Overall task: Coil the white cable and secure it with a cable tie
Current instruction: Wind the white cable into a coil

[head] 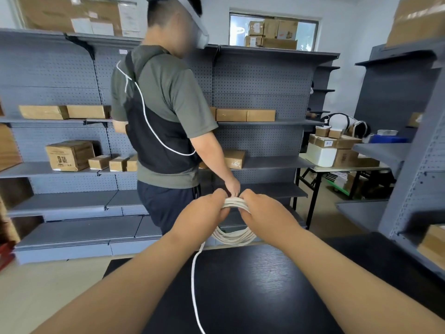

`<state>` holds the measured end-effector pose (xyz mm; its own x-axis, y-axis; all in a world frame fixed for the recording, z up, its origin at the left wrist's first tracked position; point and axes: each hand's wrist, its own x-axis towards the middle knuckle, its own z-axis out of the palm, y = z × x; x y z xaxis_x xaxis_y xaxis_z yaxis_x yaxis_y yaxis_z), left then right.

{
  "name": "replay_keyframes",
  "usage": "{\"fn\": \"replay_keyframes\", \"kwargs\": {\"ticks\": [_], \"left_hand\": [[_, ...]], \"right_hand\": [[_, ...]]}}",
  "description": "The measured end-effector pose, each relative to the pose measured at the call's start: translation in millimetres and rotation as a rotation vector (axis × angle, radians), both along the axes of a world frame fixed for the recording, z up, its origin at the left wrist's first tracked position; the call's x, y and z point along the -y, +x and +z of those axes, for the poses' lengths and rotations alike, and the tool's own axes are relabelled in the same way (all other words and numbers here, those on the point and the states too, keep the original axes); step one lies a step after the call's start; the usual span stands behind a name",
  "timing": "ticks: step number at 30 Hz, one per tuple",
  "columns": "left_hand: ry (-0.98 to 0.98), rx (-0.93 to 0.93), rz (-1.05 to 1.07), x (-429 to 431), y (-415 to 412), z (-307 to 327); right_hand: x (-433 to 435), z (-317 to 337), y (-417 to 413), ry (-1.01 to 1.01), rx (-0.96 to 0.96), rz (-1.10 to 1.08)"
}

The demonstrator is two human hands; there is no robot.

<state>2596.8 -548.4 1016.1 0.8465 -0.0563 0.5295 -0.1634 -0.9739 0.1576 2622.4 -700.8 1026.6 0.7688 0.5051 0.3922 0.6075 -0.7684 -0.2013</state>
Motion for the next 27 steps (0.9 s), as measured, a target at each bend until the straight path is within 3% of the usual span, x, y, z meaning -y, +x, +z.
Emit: {"fn": "replay_keyframes", "kwargs": {"ticks": [4, 9, 12, 16, 20, 27], "left_hand": [[-0.342, -0.066, -0.187, -7, 1, 2], [-1.021, -0.305, -0.388, -1, -9, 1], [-1.249, -0.316, -0.460, 2, -9, -9], [-1.334, -0.254, -0.439, 7, -6, -13], [-1.262, -0.162, -0.359, 10, -6, -10], [-1.123, 0.059, -0.226, 17, 1, -12]], "right_hand": [[4, 5, 1, 0.262, -0.271, 0.090], [6, 1, 0, 0.483, -0.426, 0.098], [5, -1, 1, 0.594, -0.499, 0.097], [8, -3, 3, 0.680, -0.609, 0.178], [6, -6, 2, 0.675, -0.600, 0.172], [-12, -11, -2, 0.722, -0.228, 0.078]]}}
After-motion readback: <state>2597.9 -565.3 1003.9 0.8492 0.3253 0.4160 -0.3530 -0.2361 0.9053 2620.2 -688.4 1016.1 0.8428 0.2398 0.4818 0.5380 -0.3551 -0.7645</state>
